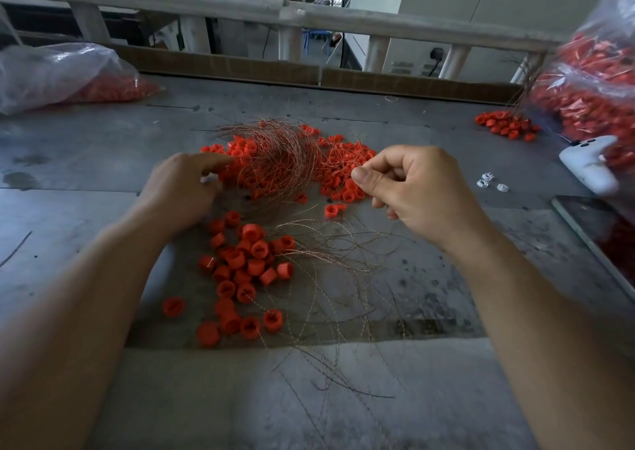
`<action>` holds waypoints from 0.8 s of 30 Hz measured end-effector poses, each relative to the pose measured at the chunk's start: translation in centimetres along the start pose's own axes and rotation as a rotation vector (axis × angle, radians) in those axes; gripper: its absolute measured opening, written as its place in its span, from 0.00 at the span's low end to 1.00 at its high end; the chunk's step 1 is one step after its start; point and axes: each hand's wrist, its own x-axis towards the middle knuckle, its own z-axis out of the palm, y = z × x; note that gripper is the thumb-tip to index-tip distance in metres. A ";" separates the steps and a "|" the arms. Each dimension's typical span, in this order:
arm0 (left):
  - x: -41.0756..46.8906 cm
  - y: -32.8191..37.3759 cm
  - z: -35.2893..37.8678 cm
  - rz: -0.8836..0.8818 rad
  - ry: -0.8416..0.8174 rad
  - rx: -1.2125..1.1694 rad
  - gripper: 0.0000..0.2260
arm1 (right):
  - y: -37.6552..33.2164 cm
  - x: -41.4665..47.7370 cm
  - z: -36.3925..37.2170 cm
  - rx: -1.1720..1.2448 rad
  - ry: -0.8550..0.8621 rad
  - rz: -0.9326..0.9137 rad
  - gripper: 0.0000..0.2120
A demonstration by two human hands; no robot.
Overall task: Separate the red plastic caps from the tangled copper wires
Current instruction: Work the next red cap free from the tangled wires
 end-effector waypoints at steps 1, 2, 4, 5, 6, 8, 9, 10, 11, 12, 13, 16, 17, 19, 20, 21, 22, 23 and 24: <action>0.0 0.0 -0.1 0.001 0.025 -0.009 0.18 | 0.0 0.0 0.0 0.001 0.004 0.001 0.06; -0.1 0.1 -0.1 -0.001 0.050 -0.008 0.18 | 0.0 0.0 0.0 -0.002 0.006 0.002 0.06; -0.2 0.2 -0.2 -0.004 0.090 0.000 0.16 | 0.1 0.0 0.1 -0.010 0.009 0.004 0.05; -0.2 0.3 -0.2 -0.005 0.101 -0.001 0.16 | 0.1 0.0 0.1 -0.011 0.012 0.005 0.05; -0.3 0.4 -0.2 -0.005 0.106 -0.003 0.16 | 0.1 0.1 0.1 -0.011 0.018 0.006 0.06; -0.2 0.5 -0.2 -0.010 0.106 -0.001 0.17 | 0.2 0.2 0.1 -0.011 0.038 0.009 0.06; -0.2 0.5 -0.2 -0.016 0.106 0.010 0.17 | 0.3 0.3 0.0 -0.014 0.051 0.010 0.07; -0.1 0.5 -0.3 -0.025 0.113 0.027 0.18 | 0.4 0.4 -0.1 -0.016 0.067 0.010 0.07; 0.0 0.4 -0.4 -0.039 0.125 0.043 0.18 | 0.5 0.5 -0.2 -0.016 0.084 0.011 0.07; 0.0 0.4 -0.5 -0.057 0.140 0.050 0.18 | 0.7 0.6 -0.3 -0.015 0.104 0.014 0.08; 0.0 0.4 -0.7 -0.082 0.156 0.040 0.17 | 0.8 0.8 -0.4 -0.013 0.126 0.018 0.08; -0.2 0.7 -1.4 -0.111 0.227 -0.015 0.12 | 1.4 1.1 -0.6 -0.028 0.197 0.042 0.09; -0.4 1.0 -1.6 -0.110 0.249 -0.032 0.11 | 1.6 1.2 -0.6 -0.047 0.210 0.052 0.09; -0.6 1.7 -2.1 -0.141 0.275 -0.146 0.08 | 2.1 1.4 -0.6 -0.099 0.216 0.070 0.09; -0.8 2.1 -2.4 -0.174 0.268 -0.262 0.08 | 2.4 1.5 -0.5 -0.135 0.211 0.078 0.09; -0.9 2.5 -2.6 -0.209 0.247 -0.398 0.08 | 2.7 1.6 -0.4 -0.174 0.200 0.087 0.07; -1.2 3.0 -2.8 -0.231 0.220 -0.533 0.09 | 2.9 1.7 -0.2 -0.209 0.184 0.095 0.05; -1.4 3.4 -3.0 -0.238 0.191 -0.636 0.10 | 3.0 1.7 0.0 -0.234 0.166 0.098 0.03; -1.6 3.7 -3.1 -0.234 0.165 -0.700 0.10 | 3.2 1.8 0.3 -0.244 0.148 0.095 0.04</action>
